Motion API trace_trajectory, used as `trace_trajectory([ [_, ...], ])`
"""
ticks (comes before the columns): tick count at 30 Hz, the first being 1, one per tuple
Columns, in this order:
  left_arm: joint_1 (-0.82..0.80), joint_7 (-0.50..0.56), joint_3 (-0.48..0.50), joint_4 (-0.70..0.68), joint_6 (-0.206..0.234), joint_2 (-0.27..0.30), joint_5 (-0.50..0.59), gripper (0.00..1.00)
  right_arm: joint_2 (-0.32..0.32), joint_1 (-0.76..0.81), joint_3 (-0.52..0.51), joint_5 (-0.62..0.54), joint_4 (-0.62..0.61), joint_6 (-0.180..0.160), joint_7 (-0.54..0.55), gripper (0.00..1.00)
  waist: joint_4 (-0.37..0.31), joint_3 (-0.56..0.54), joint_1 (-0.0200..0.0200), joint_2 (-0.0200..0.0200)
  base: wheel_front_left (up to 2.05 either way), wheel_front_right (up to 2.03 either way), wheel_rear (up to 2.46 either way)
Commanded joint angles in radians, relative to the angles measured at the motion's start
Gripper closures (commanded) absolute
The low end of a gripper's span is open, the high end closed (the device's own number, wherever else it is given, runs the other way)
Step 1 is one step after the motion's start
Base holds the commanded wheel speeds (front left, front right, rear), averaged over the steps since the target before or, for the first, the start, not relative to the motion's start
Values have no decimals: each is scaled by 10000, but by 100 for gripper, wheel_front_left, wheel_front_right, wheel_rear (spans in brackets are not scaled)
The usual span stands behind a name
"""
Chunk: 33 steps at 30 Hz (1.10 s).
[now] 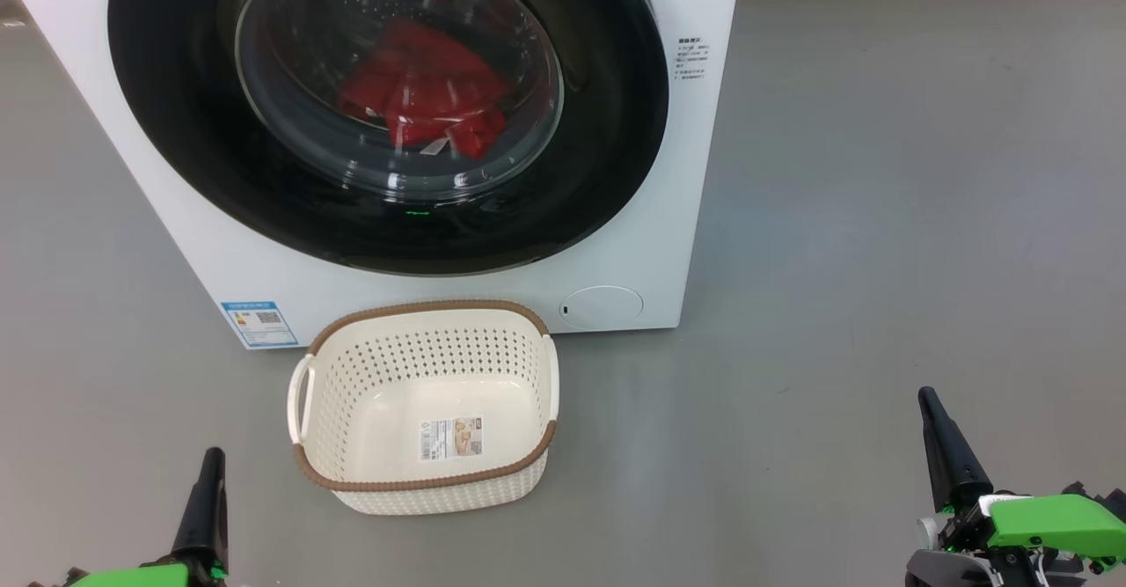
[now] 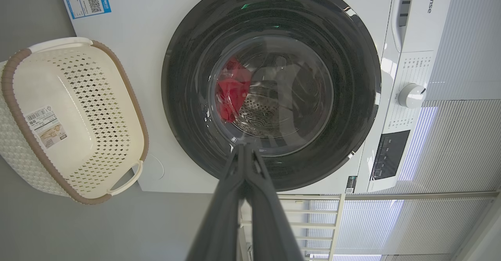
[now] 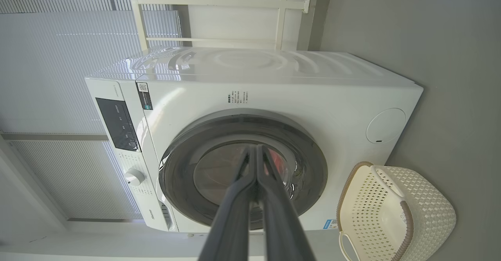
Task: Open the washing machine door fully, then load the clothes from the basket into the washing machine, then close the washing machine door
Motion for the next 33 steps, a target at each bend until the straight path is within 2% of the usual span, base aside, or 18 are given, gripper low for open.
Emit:
trace_trajectory([
  [1,-387,92,343,-192,-42,134,-3,100,-6,-100,196,-3,-255,16,34,100,0,0,0,0,0,0,0],
  [33,-390,120,379,-191,-42,109,26,100,15,-103,166,-28,-253,16,58,100,0,0,0,0,0,0,0],
])
